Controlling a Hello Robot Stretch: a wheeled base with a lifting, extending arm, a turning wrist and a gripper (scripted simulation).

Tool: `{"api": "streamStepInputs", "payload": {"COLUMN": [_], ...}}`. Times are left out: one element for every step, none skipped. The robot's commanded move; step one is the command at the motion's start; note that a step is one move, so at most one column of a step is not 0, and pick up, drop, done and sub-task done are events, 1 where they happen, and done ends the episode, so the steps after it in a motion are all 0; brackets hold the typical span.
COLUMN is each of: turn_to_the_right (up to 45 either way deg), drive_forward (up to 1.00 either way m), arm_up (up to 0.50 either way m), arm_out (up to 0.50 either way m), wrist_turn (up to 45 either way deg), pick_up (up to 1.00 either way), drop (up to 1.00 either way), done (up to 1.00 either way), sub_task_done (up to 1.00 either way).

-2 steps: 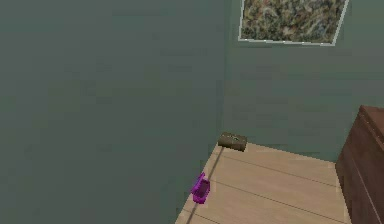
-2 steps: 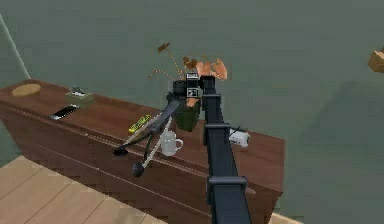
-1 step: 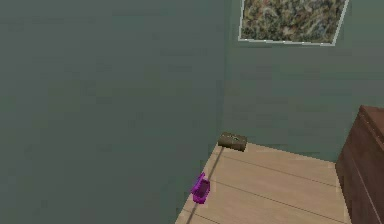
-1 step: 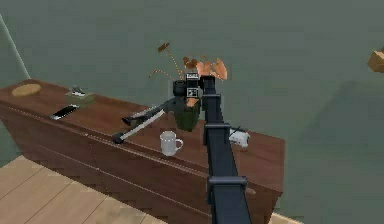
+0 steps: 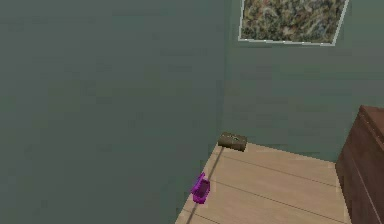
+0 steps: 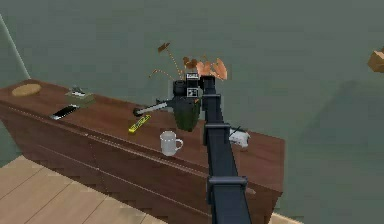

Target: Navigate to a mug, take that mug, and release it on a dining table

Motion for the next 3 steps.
{"api": "streamStepInputs", "payload": {"turn_to_the_right": [0.0,0.0,0.0], "drive_forward": [0.00,0.00,0.00], "arm_up": [0.00,-0.30,0.00], "arm_out": [0.00,0.00,0.00], "wrist_turn": [24.0,0.0,0.0], "pick_up": [0.00,0.00,1.00], "drop": [0.00,0.00,0.00], "done": [0.00,0.00,0.00], "sub_task_done": [0.00,0.00,0.00]}}
